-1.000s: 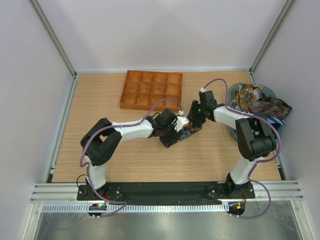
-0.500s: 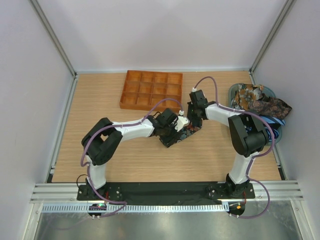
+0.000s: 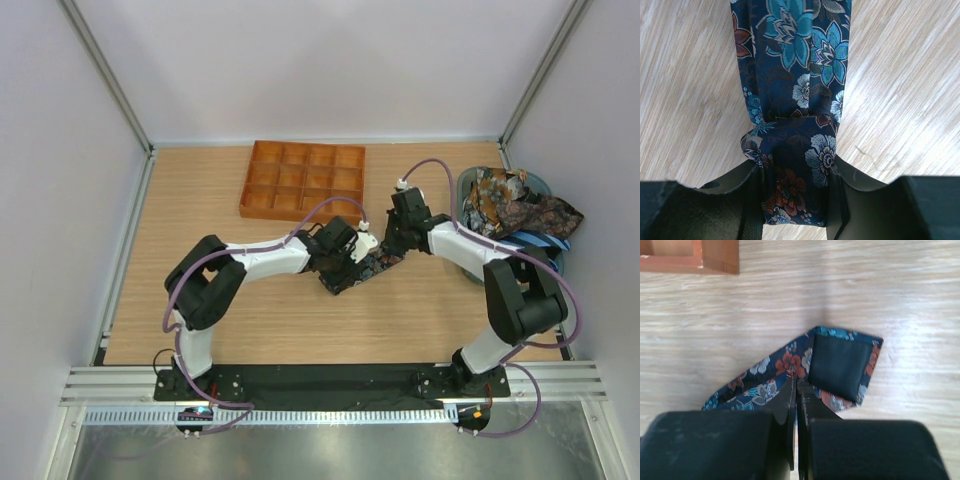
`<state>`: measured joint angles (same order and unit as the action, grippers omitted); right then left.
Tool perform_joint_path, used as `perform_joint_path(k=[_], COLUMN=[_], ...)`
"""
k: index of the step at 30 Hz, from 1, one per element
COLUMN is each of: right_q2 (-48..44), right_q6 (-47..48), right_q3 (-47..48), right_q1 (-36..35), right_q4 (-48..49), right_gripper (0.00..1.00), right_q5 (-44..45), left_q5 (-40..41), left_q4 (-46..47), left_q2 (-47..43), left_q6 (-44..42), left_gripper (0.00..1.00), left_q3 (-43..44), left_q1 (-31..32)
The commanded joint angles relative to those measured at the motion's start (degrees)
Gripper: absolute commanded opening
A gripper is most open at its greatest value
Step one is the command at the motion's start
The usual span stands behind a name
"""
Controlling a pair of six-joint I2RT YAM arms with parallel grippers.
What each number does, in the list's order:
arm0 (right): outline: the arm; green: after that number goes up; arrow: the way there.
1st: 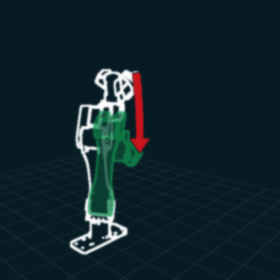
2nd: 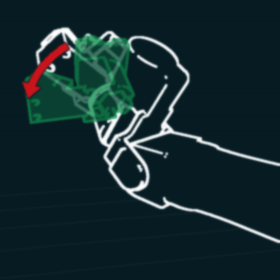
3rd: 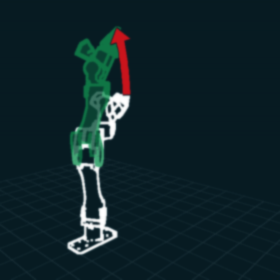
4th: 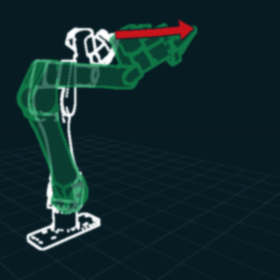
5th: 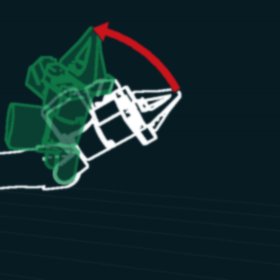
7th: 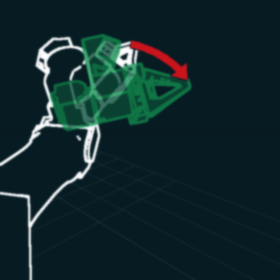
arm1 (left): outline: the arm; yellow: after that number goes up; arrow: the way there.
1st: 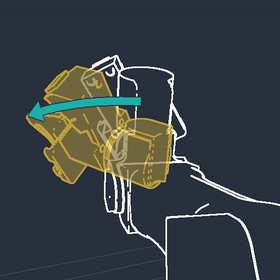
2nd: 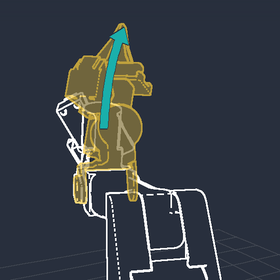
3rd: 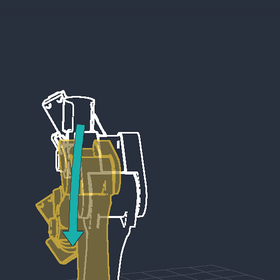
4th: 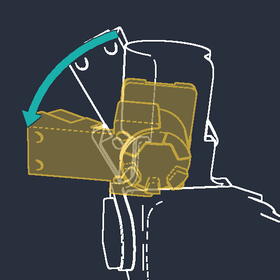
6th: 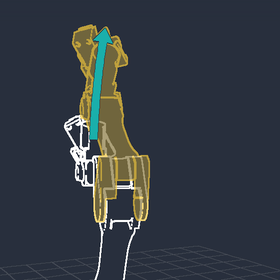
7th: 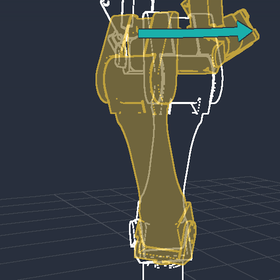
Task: Roll the ties
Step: Roll the tie
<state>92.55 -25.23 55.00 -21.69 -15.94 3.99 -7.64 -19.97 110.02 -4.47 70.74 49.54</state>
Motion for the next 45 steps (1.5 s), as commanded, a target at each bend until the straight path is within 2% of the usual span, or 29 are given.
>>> perform_joint_path(k=[1,8,16,26,28,30,32,35,41,45], right_q2=[-3.7,0.52,7.02,10.1,9.84,9.4,6.42,-0.07,-11.24,-24.48], right_q6=[-0.43,-1.83,-2.72,-1.4,-0.87,-0.35,-0.87,-1.22,-1.04,-0.35], right_q3=[-2.53,-5.61,-3.33,4.32,6.6,8.01,7.14,2.93,-5.33,-15.86], right_q1=[-0.28,-0.28,2.09,5.52,5.61,5.61,5.61,5.61,5.61,5.0], right_q4=[0.04,3.72,6.54,6.54,6.1,5.13,6.18,8.12,5.84,8.2], right_gripper=[0.01,0.03,0.02,0.02,0.07,0.25,0.53,0.59,0.6,0.6], right_q5=[2.51,3.57,2.08,-0.56,-2.48,-3.28,-3.29,-3.29,-3.29,-10.99], left_q5=[3.16,3.07,3.42,7.28,7.29,7.2,7.29,7.29,7.2,7.11], left_q4=[-8.33,-9.39,-12.46,-18.53,-18.88,-19.23,-19.67,-21.16,-22.66,-23.45], left_q2=[4.33,3.98,4.76,10.65,11.09,11.62,11.71,12.24,12.68,13.03], left_q6=[0.43,0.25,1.39,4.21,4.29,4.21,4.21,4.21,6.23,6.05], left_gripper=[0.25,0.25,0.25,0.26,0.26,0.26,0.26,0.26,0.26,0.26], left_q3=[-1.66,-1.13,0.8,11.08,11.61,11.7,11.79,12.4,12.58,12.84], left_q1=[-0.23,-0.23,-0.23,-0.41,-0.41,-0.41,-0.58,-0.5,-0.58,-0.67])
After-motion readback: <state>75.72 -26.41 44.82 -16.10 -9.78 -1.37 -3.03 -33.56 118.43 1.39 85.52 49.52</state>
